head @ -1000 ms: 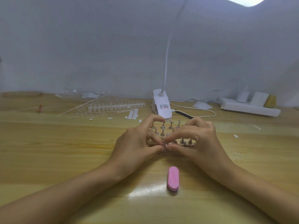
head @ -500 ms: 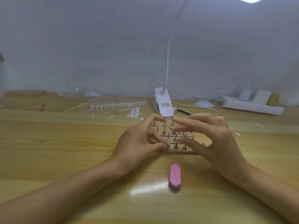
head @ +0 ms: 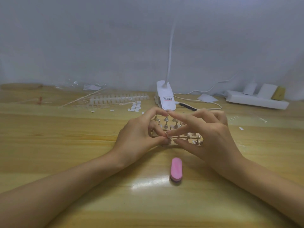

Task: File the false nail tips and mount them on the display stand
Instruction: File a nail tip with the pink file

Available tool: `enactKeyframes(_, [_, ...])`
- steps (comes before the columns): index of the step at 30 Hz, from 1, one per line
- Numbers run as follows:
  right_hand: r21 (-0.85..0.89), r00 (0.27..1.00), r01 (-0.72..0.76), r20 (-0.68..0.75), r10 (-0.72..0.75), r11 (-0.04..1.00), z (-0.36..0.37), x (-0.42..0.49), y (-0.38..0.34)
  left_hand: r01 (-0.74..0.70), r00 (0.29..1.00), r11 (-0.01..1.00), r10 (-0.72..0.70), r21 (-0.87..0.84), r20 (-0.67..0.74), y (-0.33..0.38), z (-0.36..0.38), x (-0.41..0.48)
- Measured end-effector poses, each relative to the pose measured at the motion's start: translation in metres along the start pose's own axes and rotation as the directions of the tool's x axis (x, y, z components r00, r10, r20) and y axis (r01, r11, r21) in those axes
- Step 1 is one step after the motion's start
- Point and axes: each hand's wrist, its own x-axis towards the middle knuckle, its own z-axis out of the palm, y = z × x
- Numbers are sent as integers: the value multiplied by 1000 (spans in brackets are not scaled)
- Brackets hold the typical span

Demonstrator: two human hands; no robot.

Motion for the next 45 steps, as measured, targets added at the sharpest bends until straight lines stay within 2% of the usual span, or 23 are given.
enactKeyframes(15, [167,971,-216,137,195,962,4,10,-8,-2,1000,1000,2,3,2,-3,0,1])
enactKeyframes(23, [156,969,-225,140,204,962,4,10,-12,-18,1000,1000,18,7,5,-2,0,0])
enactKeyframes(27, [338,956,-250,234,177,907,-27,22,0,-26,1000,999,25,20,9,-1,-2,-2])
enactKeyframes(29, [297,908,-355,335,251,886,-55,32,21,-35,999,999,35,40,19,1,-3,-4])
enactKeyframes(31, [126,784,-460,523,335,879,-77,32,40,-54,998,996,52,67,26,3,-3,-5])
enactKeyframes(33, [15,658,-521,644,391,853,-79,22,52,-65,998,993,62,99,27,5,-4,-7])
enactKeyframes(35, [31,608,-562,693,387,827,-69,11,54,-84,996,988,80,131,41,6,-5,-9])
enactKeyframes(40, [129,715,-513,612,339,849,-47,4,53,-109,993,985,102,133,60,0,-16,-14])
enactKeyframes(45, [196,777,-502,530,339,842,-35,-4,53,-96,988,984,77,147,131,-8,-24,-10])
